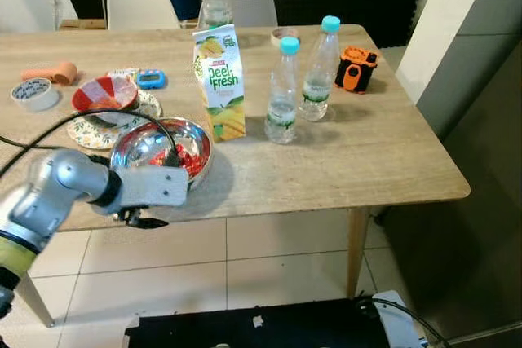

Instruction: Restocking fridge

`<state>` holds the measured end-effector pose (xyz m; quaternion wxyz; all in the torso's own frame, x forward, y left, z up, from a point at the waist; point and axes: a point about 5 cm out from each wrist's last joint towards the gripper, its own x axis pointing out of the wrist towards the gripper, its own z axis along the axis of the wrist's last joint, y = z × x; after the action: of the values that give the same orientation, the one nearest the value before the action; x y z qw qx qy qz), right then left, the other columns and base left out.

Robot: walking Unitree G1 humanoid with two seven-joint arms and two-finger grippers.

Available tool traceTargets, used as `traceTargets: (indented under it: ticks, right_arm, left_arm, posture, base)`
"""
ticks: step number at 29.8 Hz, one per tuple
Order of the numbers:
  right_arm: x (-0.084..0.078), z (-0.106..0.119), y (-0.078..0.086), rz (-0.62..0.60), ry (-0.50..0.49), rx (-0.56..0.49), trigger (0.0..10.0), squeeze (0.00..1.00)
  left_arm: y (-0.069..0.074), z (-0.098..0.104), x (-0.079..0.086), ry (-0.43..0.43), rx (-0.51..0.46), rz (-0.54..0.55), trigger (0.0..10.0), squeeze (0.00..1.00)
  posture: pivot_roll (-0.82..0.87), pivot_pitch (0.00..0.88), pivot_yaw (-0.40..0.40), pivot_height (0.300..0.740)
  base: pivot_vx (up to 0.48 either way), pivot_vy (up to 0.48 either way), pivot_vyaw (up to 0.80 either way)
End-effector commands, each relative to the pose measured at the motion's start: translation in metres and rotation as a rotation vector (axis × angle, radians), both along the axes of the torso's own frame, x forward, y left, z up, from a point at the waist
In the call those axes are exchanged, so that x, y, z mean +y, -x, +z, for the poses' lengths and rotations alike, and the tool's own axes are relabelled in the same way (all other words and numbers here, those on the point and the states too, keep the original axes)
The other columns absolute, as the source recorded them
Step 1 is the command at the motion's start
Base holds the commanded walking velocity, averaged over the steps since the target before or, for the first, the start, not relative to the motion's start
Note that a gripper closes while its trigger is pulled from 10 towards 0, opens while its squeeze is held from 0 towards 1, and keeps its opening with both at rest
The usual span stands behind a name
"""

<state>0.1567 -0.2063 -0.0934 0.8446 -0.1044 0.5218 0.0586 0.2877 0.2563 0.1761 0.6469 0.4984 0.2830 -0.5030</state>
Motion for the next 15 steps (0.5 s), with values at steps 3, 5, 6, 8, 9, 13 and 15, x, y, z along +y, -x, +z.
traceTargets:
  ticks: [3, 5, 6, 8, 9, 13, 15]
  right_arm:
    - [-0.0015, -0.0021, 0.0056, -0.019, 0.001, 0.017, 10.0, 0.00]
    - [-0.0018, -0.0021, 0.0059, -0.021, 0.001, 0.018, 10.0, 0.00]
    - [-0.0018, -0.0021, 0.0059, -0.021, 0.001, 0.018, 10.0, 0.00]
    - [-0.0020, -0.0021, 0.0059, -0.022, 0.001, 0.018, 10.0, 0.00]
    - [-0.0022, -0.0020, 0.0058, -0.022, 0.002, 0.018, 10.0, 0.00]
    - [-0.0023, -0.0019, 0.0056, -0.022, 0.002, 0.017, 10.0, 0.00]
    - [-0.0024, -0.0019, 0.0055, -0.021, 0.004, 0.017, 10.0, 0.00]
  left_arm:
    - [-0.0017, -0.0097, -0.0034, -0.020, 0.019, -0.020, 0.0, 0.00]
    - [-0.0024, -0.0094, -0.0035, -0.023, 0.018, -0.020, 0.0, 0.00]
    - [-0.0024, -0.0094, -0.0035, -0.023, 0.018, -0.020, 0.0, 0.00]
    - [-0.0031, -0.0095, -0.0036, -0.025, 0.018, -0.021, 0.0, 0.00]
    - [-0.0035, -0.0096, -0.0037, -0.028, 0.019, -0.022, 0.0, 0.00]
    - [-0.0043, -0.0098, -0.0043, -0.029, 0.020, -0.024, 0.0, 0.00]
    - [-0.0044, -0.0094, -0.0049, -0.028, 0.020, -0.025, 0.0, 0.00]
  posture:
    - [0.06, 0.030, -0.003, 0.740]
    - [0.06, 0.032, -0.001, 0.740]
    - [0.06, 0.032, -0.001, 0.740]
    - [0.06, 0.032, -0.001, 0.740]
    - [0.06, 0.032, -0.001, 0.740]
    - [0.06, 0.031, -0.001, 0.740]
    - [0.06, 0.029, -0.002, 0.740]
  base:
    - [0.000, 0.000, 0.00]
    - [0.000, 0.000, 0.00]
    - [0.000, 0.000, 0.00]
    - [0.000, 0.000, 0.00]
    - [0.000, 0.000, 0.00]
    - [0.000, 0.000, 0.00]
    - [0.000, 0.000, 0.00]
